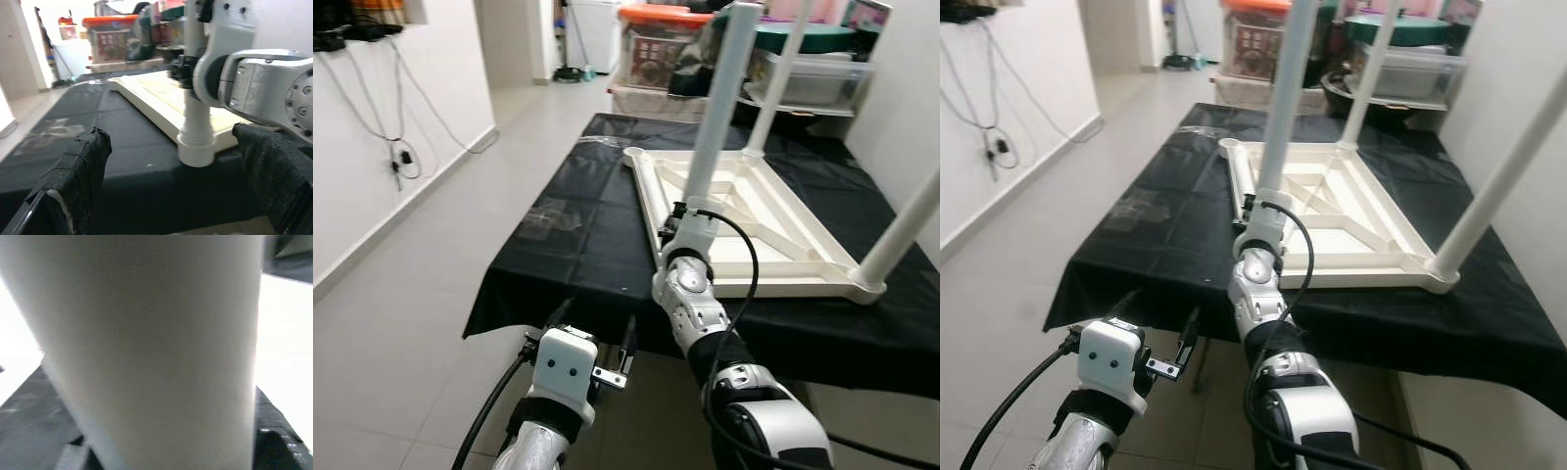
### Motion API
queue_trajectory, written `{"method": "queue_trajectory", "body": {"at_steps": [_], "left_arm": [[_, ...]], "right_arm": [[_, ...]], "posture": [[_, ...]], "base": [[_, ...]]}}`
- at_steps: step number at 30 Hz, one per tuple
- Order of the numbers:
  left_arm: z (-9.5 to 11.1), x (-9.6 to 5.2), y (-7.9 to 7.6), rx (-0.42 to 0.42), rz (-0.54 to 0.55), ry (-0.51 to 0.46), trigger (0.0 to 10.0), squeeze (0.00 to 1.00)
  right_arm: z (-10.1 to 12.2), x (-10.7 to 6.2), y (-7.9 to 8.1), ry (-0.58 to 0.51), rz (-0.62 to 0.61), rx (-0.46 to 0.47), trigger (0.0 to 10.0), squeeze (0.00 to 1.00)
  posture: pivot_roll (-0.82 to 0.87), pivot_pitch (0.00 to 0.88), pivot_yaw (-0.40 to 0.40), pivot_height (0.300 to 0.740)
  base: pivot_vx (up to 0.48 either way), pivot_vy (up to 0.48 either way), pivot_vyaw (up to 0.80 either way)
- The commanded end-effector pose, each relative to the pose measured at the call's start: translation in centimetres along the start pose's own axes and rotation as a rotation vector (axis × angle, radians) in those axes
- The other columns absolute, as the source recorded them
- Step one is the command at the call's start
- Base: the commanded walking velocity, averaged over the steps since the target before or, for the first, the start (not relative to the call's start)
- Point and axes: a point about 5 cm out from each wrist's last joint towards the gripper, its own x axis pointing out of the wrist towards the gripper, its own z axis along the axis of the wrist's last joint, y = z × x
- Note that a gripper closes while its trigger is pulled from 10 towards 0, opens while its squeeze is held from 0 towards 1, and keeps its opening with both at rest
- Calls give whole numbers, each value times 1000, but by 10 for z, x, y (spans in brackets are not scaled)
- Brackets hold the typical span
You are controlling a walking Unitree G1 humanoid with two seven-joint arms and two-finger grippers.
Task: Building children table
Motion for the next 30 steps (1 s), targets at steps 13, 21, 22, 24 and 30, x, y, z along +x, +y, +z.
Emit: {"method": "queue_trajectory", "body": {"at_steps": [13,21,22,24,30], "left_arm": [[-5,-1,-2,-3,-3,13,10000,0],[-5,-2,-2,-4,-4,14,10000,0],[-5,-2,-2,-4,-4,14,10000,0],[-5,-2,-2,-4,-4,14,10000,0],[-4,-2,-2,-1,2,17,10000,0]], "right_arm": [[16,7,8,35,667,-18,10000,0],[6,-4,15,177,1026,-119,10000,0],[6,-4,15,177,1026,-119,10000,0],[4,-8,20,215,1106,-147,10000,0],[-13,-23,34,323,1315,-202,10000,0]], "posture": [[113,16,-39,740],[125,24,-43,740],[125,24,-43,740],[132,28,-44,740],[154,42,-55,740]], "base": [[0,0,0],[0,0,0],[0,0,0],[0,0,0],[0,0,0]]}}
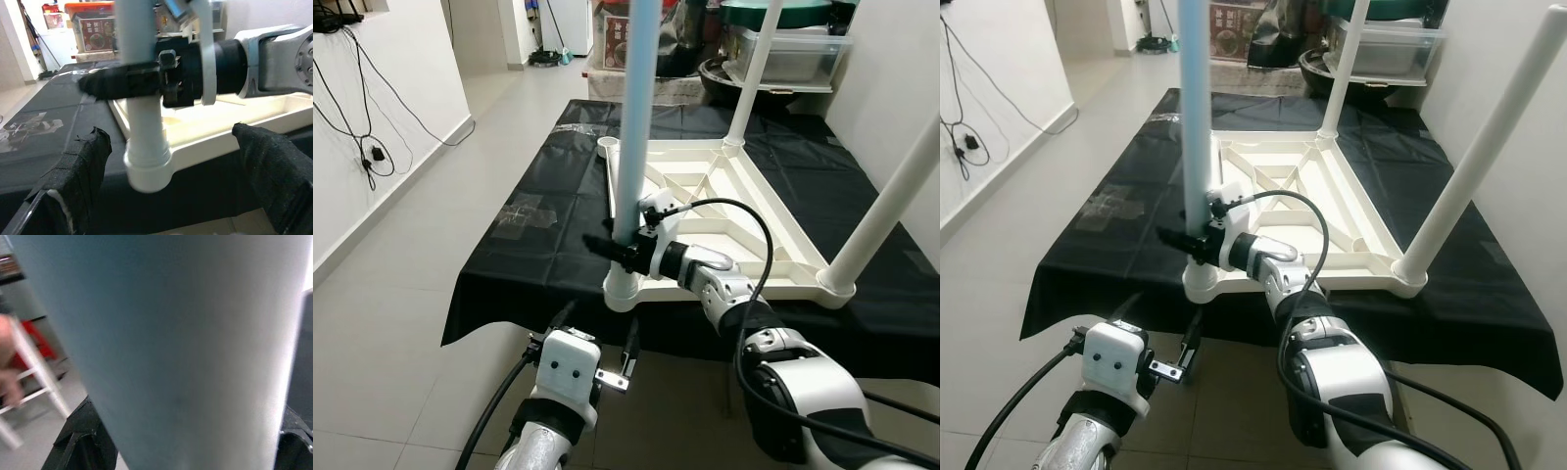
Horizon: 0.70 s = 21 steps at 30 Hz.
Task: Building children table
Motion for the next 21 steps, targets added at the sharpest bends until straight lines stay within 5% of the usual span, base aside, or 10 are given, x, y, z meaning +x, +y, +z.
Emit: {"method": "queue_trajectory", "body": {"at_steps": [1,2,5,6,10,16,17,18,20,21], "left_arm": [[-2,-2,-2,0,3,8,10000,0],[-1,-2,-1,0,4,8,10000,0],[-1,-2,-1,0,4,8,10000,0],[-1,-2,-1,-1,5,9,10000,0],[-2,-2,-1,-1,4,10,10000,0],[-2,-2,-1,-2,3,9,10000,0],[-2,-2,-1,-2,3,9,10000,0],[-2,-2,-1,-2,3,9,10000,0],[-3,-1,-1,-1,2,10,10000,0],[-3,-1,-1,-1,2,10,10000,0]], "right_arm": [[-14,11,15,76,113,9,10000,0],[-16,12,17,84,130,2,6627,0],[-16,12,17,84,130,2,6627,0],[-18,13,19,82,133,0,0,0],[-19,14,17,78,79,-17,0,0],[-18,7,-8,44,-393,-36,0,0],[-18,-3,-20,29,-591,-20,0,0],[-18,-3,-20,29,-591,-20,0,0],[-19,-29,-40,-25,-987,49,0,0],[-19,-29,-40,-25,-987,49,0,0]], "posture": [[154,42,-55,740],[154,46,-54,740],[154,46,-54,740],[154,46,-54,740],[154,46,-54,740],[149,45,-50,740],[143,44,-51,740],[143,44,-51,740],[132,43,-46,740],[132,43,-46,740]], "base": [[0,0,0],[0,0,0],[0,0,0],[0,0,0],[0,0,0],[0,0,0],[0,0,0],[0,0,0],[0,0,0],[0,0,0]]}}
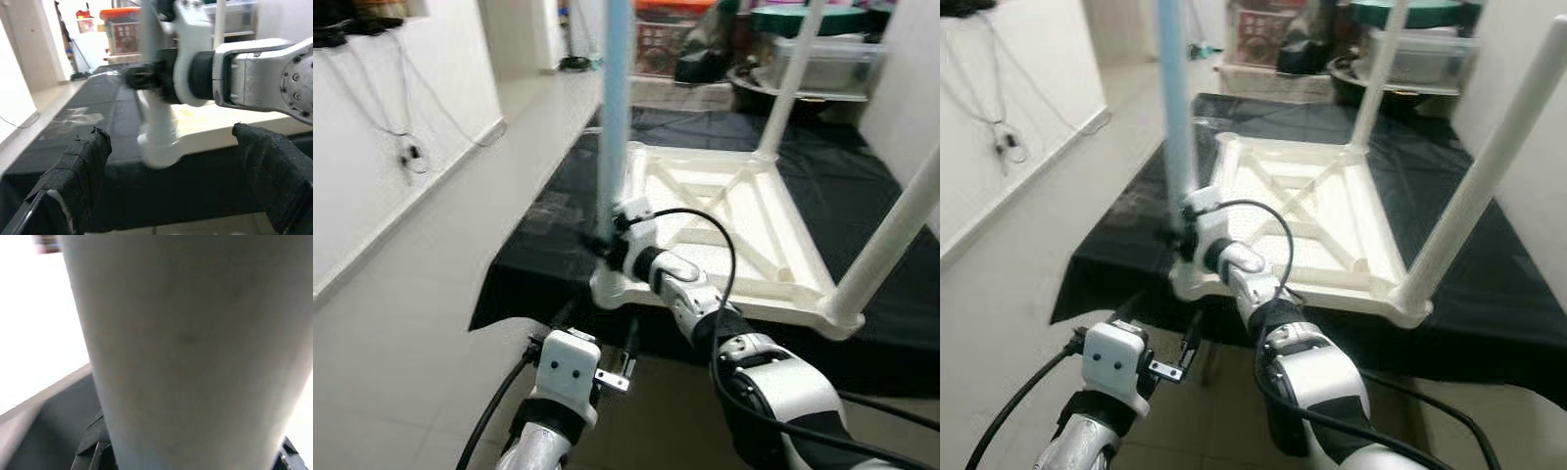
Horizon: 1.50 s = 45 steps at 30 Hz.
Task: Building children table
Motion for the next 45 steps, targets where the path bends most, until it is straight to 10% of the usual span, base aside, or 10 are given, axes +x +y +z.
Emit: {"method": "queue_trajectory", "body": {"at_steps": [1,7,15,16,20,21,29,33,45], "left_arm": [[-3,-1,-1,-1,0,9,10000,0],[-3,0,-1,-1,-2,8,10000,0],[-3,0,-1,0,-2,6,10000,0],[-3,0,-1,0,-2,6,10000,0],[-3,0,0,1,-2,6,10000,0],[-3,0,0,0,-1,7,10000,0],[-4,-1,-1,-2,2,10,10000,0],[-4,-1,0,-4,-1,10,10000,0],[-4,-1,-2,-3,-4,9,10000,0]], "right_arm": [[-13,-12,-41,40,-349,74,0,0],[-18,-20,-49,25,-547,115,0,0],[-31,-21,-20,52,-575,219,0,0],[-30,-20,-16,36,-528,215,10000,1000],[-26,-18,-12,4,-481,190,10000,1000],[-22,-16,-13,-21,-441,202,10000,0],[12,-12,-28,-183,-179,218,10000,0],[3,-10,-9,-61,299,88,10000,0],[8,-12,26,43,760,-38,10000,0]], "posture": [[132,43,-46,740],[127,41,-47,740],[124,41,-48,740],[122,40,-46,740],[122,40,-45,740],[122,40,-45,740],[118,44,-47,740],[112,42,-43,740],[138,35,-47,740]], "base": [[0,0,0],[0,0,0],[0,0,0],[0,0,0],[0,0,0],[0,0,0],[0,0,0],[0,0,0],[0,0,0]]}}
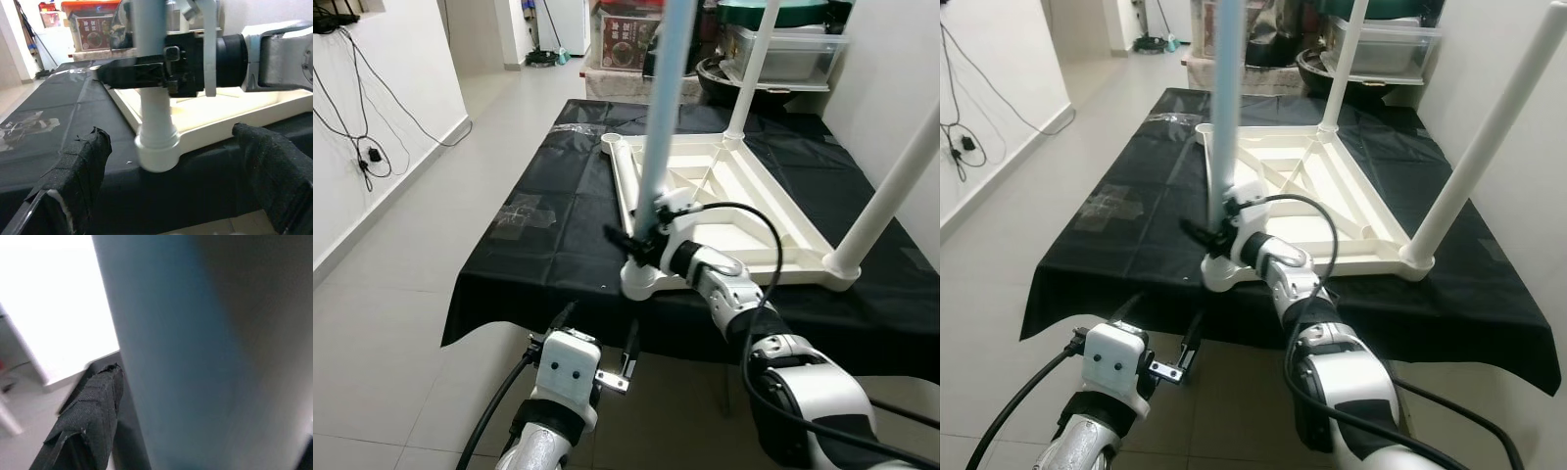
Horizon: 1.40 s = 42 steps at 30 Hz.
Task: Building children table
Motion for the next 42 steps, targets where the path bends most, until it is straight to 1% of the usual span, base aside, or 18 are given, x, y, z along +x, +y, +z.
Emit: {"method": "queue_trajectory", "body": {"at_steps": [1,5,6,9,10,16,18,19,21,24,26,30,34,37,38,39,40,42], "left_arm": [[-2,-2,-2,-2,-1,8,10000,0],[-2,-2,-4,-3,1,9,10000,0],[-2,-2,-4,-3,1,9,10000,0],[-2,-3,-4,-3,1,9,10000,0],[-2,-3,-4,-4,1,9,10000,0],[-2,-4,-5,-6,2,10,10000,0],[-2,-4,-5,-6,2,10,10000,0],[-2,-4,-5,-6,2,10,10000,0],[-3,-4,-4,-6,1,12,10000,0],[-3,-4,-4,-7,0,13,10000,0],[-4,-3,-4,-8,-2,14,10000,0],[-4,-3,-4,-8,-4,15,10000,0],[-4,-2,-4,-9,-8,13,10000,0],[-4,-1,-5,-9,-9,11,10000,0],[-4,-1,-5,-9,-9,11,10000,0],[-4,-1,-5,-9,-9,11,10000,0],[-4,-1,-4,-10,-8,10,10000,0],[-3,-1,-4,-10,-8,10,10000,0]], "right_arm": [[-2,14,21,49,193,20,10000,0],[-3,17,32,75,339,52,10000,0],[-5,17,34,83,373,57,2314,0],[-7,16,35,88,394,60,2314,0],[-9,15,36,93,413,69,0,0],[-14,16,33,91,314,60,0,0],[-15,17,15,89,-32,44,0,0],[-15,17,15,89,-32,44,0,0],[-15,9,-5,85,-356,10,0,0],[-17,1,-16,79,-520,26,0,0],[-20,-15,-31,73,-773,37,0,0],[-22,-24,-37,72,-888,40,0,0],[-32,-42,-41,45,-1189,113,0,0],[-39,-40,-33,38,-1221,164,0,0],[-41,-34,-27,35,-1211,187,1725,0],[-42,-31,-24,33,-1205,200,1725,0],[-43,-27,-20,33,-1210,210,10000,0],[-43,-20,-15,28,-1181,246,10000,0]], "posture": [[145,37,-54,740],[152,38,-58,740],[154,36,-58,740],[154,36,-58,740],[154,34,-59,740],[154,30,-58,740],[149,25,-57,740],[149,25,-57,740],[141,24,-52,740],[134,28,-45,740],[129,31,-42,740],[128,30,-41,740],[121,32,-43,740],[121,32,-43,740],[116,35,-42,740],[116,35,-42,740],[116,35,-42,740],[116,35,-42,740]], "base": [[0,0,0],[0,0,0],[0,0,0],[0,0,0],[0,0,0],[0,0,0],[0,0,0],[0,0,0],[0,0,0],[0,0,0],[0,0,0],[0,0,0],[0,0,0],[0,0,0],[0,0,0],[0,0,0],[0,0,0],[0,0,0]]}}
